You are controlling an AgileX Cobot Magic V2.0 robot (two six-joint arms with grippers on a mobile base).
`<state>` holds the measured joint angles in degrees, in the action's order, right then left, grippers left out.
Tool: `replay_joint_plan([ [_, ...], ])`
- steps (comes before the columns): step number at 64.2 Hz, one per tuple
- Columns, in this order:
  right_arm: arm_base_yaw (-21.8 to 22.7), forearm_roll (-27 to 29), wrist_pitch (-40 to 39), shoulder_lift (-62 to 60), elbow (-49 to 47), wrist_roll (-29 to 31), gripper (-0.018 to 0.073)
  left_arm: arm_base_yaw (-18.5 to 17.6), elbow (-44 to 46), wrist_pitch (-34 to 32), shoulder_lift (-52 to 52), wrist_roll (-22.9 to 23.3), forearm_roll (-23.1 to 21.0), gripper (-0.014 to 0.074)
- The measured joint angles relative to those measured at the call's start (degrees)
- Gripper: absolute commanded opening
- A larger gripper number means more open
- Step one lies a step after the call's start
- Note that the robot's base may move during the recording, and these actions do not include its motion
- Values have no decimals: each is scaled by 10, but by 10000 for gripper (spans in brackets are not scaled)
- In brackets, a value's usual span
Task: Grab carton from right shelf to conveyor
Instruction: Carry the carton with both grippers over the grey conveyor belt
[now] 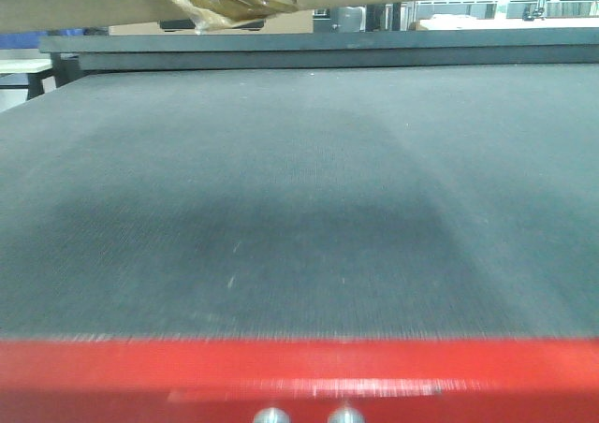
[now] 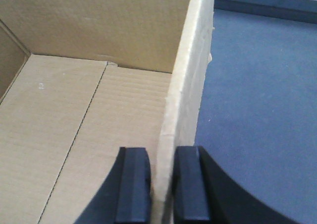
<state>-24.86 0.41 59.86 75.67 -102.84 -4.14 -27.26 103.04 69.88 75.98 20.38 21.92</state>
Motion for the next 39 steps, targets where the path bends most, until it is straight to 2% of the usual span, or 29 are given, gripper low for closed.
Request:
replay_joint_plan([
  [39, 0, 0, 0, 0, 0, 0, -58, 0, 0, 0, 0, 0, 0, -16],
])
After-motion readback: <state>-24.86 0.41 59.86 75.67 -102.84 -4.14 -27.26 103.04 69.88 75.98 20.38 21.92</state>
